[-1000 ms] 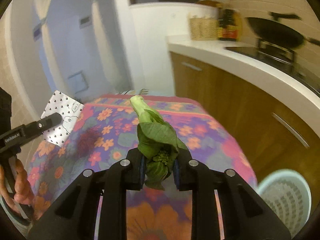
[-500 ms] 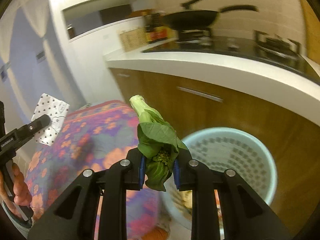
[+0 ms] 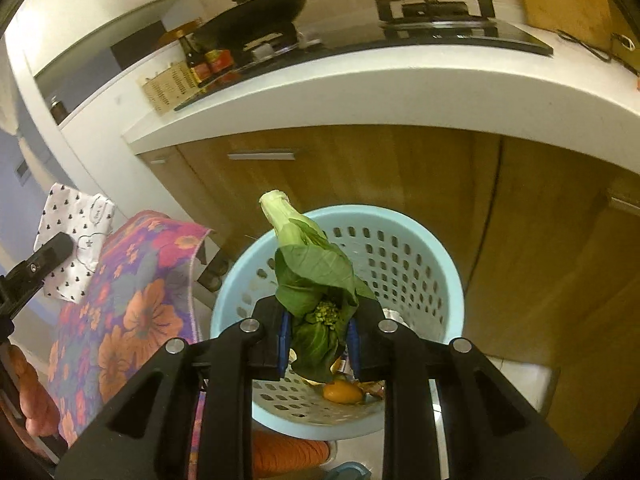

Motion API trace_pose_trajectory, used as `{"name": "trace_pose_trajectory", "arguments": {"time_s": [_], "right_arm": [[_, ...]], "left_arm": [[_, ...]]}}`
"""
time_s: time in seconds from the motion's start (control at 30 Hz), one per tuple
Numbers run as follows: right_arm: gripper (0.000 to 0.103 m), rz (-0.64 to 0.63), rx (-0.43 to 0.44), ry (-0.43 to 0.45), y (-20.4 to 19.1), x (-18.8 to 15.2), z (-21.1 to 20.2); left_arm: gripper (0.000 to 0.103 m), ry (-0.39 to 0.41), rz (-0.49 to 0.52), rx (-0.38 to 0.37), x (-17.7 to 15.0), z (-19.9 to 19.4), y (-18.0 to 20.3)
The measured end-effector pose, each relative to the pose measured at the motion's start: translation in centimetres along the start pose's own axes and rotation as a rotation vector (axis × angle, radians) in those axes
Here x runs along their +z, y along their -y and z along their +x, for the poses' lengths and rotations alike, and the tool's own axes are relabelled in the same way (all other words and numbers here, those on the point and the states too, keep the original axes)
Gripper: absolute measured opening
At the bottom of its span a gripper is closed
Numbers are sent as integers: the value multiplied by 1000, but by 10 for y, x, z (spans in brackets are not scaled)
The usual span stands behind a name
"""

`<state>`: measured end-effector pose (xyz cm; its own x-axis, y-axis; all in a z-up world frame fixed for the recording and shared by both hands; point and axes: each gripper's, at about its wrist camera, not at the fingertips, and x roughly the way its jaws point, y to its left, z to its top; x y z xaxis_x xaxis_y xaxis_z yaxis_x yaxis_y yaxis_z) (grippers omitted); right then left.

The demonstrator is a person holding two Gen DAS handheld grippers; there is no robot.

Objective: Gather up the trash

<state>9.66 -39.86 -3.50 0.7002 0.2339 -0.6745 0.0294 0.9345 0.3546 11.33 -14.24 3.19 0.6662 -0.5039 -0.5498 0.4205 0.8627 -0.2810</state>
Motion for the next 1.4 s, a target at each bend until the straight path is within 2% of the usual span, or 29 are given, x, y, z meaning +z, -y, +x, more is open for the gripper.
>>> {"name": "trace_pose_trajectory", "arguments": {"time_s": [0.33,0.43,0.5,0.53,0.57,0.63,0.77,0.87,0.93,1.03,1.17,1.4], "right_arm": [[24,24,-23,-49,7,0,22],[32,19,-25,-58,8,-2,25],[42,19,-21,-60,8,-1,27],[44,15,-24,-54,7,0,26],[46,12,-29,-47,7,0,24],[47,11,-24,-39,7,1,21],[47,12,-17,-27,8,3,17],[47,-5,-8,-7,2,3,11],[47,-18,-2,7,-5,4,5],[47,-41,5,37,-17,6,-6],[47,-76,3,74,-34,8,-22],[52,-127,-38,134,-64,2,-48]], "left_arm": [[2,-79,7,-46,-2,46,18],[2,-91,9,-56,-3,57,22],[3,-101,16,-58,-4,65,23],[4,-108,20,-63,-5,69,24],[8,-113,24,-61,-5,72,25],[36,-132,38,-39,-8,81,26],[41,-151,33,-31,-16,86,20],[43,-141,33,-26,-17,77,12],[49,-124,38,-19,-16,68,9],[59,-78,47,-9,-12,50,6],[63,-18,60,1,-7,23,1],[75,59,98,31,-9,-22,-8]]}}
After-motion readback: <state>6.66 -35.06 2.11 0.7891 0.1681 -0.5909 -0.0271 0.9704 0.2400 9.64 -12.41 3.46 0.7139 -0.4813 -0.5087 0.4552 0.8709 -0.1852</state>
